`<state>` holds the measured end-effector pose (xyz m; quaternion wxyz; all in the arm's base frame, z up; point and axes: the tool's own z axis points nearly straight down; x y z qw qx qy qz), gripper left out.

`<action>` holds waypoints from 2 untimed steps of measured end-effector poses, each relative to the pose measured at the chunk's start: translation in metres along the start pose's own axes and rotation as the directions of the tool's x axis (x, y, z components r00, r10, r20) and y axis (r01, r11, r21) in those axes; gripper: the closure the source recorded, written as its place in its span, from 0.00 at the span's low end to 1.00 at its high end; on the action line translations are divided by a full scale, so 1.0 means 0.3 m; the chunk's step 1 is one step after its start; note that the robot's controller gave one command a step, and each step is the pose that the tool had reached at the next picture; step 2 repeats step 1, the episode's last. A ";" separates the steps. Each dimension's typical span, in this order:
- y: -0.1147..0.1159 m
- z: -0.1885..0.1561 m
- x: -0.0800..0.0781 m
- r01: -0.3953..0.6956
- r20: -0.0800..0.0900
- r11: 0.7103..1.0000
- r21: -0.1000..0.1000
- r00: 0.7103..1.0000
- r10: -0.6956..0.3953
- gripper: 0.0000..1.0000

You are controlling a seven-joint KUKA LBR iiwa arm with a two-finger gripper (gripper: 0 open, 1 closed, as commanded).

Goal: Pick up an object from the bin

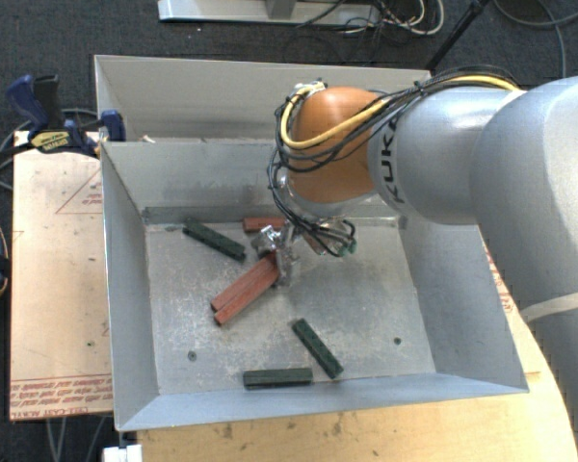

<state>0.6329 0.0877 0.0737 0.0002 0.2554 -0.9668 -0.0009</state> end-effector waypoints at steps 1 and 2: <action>0.000 -0.030 -0.002 0.000 0.001 1.000 0.001 1.000 0.000 1.00; 0.000 -0.030 -0.002 0.000 0.001 1.000 0.001 1.000 0.000 1.00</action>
Offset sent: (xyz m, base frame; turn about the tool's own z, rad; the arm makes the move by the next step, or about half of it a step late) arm 0.0000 0.0000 0.0182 0.0000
